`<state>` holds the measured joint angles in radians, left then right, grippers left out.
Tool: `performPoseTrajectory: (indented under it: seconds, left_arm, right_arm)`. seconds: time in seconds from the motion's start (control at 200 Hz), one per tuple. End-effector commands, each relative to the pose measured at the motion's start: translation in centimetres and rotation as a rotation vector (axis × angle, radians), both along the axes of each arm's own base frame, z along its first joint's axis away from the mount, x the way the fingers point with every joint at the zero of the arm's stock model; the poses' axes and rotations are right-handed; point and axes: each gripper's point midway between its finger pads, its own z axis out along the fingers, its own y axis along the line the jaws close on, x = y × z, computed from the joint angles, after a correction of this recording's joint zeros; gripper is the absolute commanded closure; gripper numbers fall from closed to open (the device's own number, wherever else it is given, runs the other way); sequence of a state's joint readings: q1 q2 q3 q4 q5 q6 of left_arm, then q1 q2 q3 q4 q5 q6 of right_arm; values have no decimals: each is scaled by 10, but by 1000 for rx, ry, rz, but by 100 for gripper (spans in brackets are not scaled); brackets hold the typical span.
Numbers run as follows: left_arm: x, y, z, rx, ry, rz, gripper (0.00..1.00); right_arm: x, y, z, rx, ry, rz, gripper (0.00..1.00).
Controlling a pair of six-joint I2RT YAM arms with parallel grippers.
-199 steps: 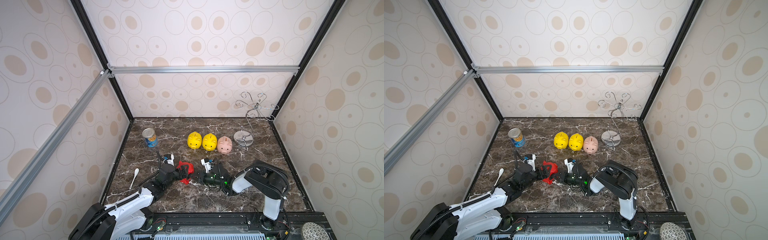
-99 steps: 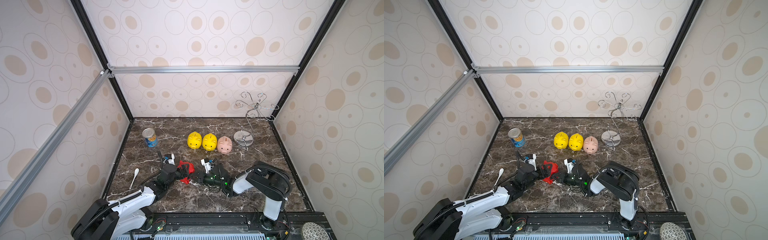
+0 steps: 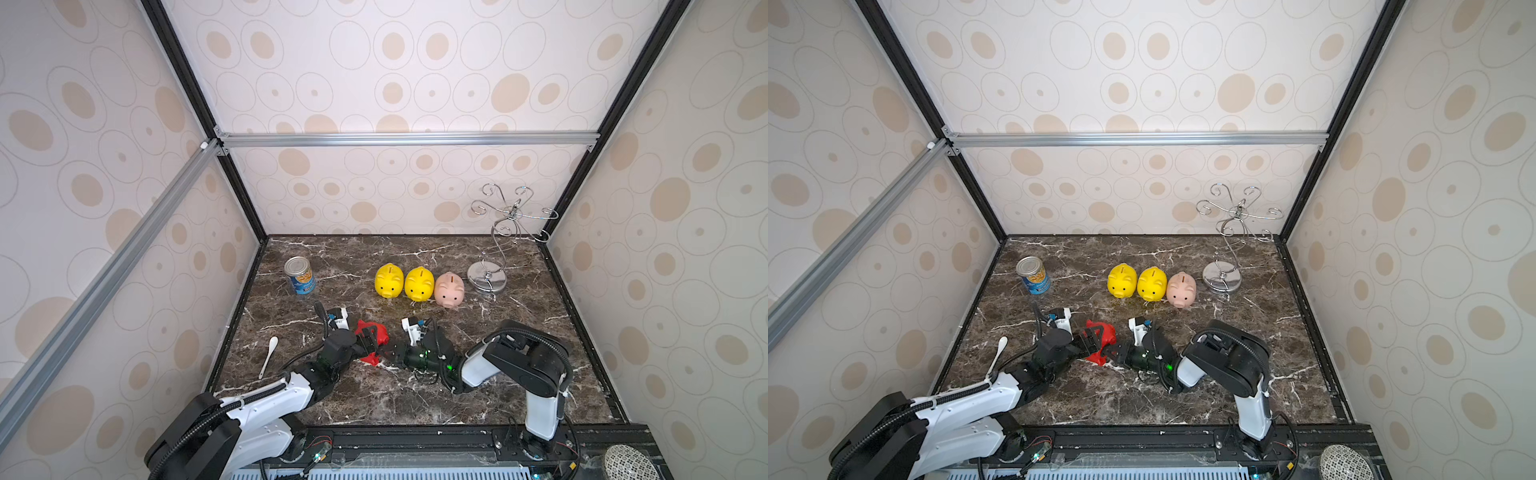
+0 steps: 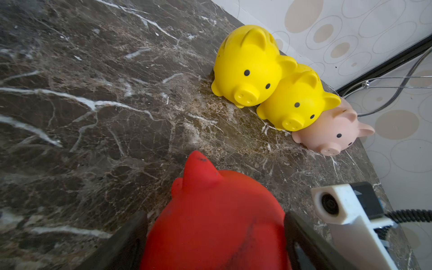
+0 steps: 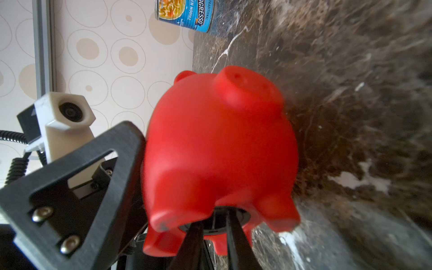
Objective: Open piggy banks
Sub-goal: Open the lid on the piggy bank.
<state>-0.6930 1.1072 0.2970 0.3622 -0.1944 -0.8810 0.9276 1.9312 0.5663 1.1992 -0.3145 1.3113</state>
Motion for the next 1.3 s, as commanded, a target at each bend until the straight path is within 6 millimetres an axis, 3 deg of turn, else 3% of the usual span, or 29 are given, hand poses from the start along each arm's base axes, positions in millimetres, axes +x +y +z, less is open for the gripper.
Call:
performPoseTrajectory:
  seconds: [0.0, 0.195, 0.55, 1.145, 1.295]
  left_arm:
    - [-14, -15, -11, -22, 61, -59, 11]
    - [-16, -17, -9, -26, 58, -64, 11]
    - [-19, -17, -11, -17, 54, -78, 11]
    - [-20, -26, -8, -21, 49, -128, 12]
    - [-21, -29, -7, -18, 50, -147, 12]
  right_arm:
    - [16, 0, 20, 87, -35, -94, 79]
    - [25, -5, 26, 84, -73, -145, 80]
    - [21, 12, 24, 60, -81, -64, 80]
    - [18, 21, 34, 104, -128, -3, 100]
    - [18, 21, 36, 114, -136, 1, 100]
